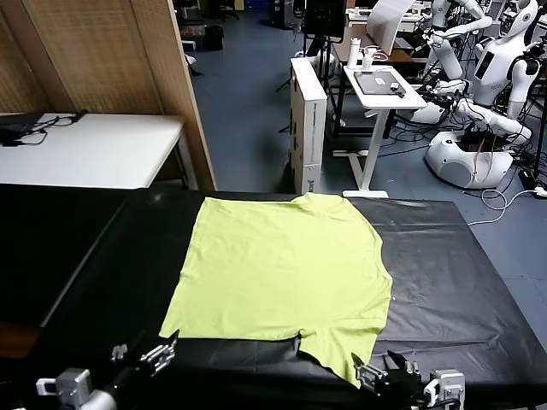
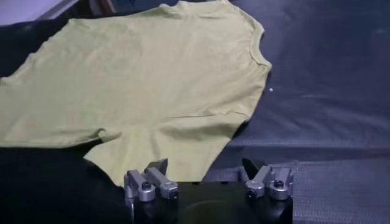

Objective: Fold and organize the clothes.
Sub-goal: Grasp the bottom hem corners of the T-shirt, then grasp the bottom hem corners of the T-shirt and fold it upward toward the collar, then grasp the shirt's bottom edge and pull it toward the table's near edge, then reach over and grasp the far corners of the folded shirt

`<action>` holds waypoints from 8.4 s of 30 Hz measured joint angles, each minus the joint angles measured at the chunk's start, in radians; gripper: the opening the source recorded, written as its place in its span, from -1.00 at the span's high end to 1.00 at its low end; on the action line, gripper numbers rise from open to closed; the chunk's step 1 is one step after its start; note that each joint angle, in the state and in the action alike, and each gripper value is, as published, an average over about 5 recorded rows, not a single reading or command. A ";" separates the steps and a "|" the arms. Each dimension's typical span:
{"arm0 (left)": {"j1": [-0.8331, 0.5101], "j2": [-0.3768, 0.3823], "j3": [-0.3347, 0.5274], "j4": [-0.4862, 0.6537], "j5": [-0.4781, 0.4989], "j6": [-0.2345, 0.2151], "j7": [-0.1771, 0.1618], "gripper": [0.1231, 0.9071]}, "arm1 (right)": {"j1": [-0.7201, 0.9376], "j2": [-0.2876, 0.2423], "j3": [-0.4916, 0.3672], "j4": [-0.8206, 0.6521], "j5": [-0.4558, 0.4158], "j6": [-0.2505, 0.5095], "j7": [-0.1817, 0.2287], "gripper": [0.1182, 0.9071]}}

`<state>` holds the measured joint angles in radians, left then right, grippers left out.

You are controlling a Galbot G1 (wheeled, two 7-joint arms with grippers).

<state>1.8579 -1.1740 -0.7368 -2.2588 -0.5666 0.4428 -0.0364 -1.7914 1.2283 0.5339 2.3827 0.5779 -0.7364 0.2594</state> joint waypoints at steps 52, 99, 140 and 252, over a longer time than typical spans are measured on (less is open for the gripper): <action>0.102 -0.050 -0.019 -0.033 0.039 -0.059 -0.017 0.95 | -0.200 0.005 0.015 0.138 -0.022 0.000 0.096 0.94; -0.359 -0.020 0.117 0.208 0.091 -0.002 -0.047 0.95 | 0.495 -0.125 -0.066 -0.381 0.040 0.165 -0.057 0.94; -0.338 -0.052 0.134 0.177 0.136 0.010 -0.053 -1.00 | 0.174 -0.194 0.074 -0.193 -0.035 0.158 -0.171 -1.00; -1.121 0.099 0.446 0.739 -0.163 0.217 -0.124 -1.00 | 1.124 -0.130 -0.375 -0.873 0.106 0.000 -0.089 -1.00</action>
<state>0.7368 -1.0745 -0.2906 -1.5199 -0.7301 0.6601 -0.1602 -0.6674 1.0984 0.1584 1.5094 0.6841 -0.7364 0.1705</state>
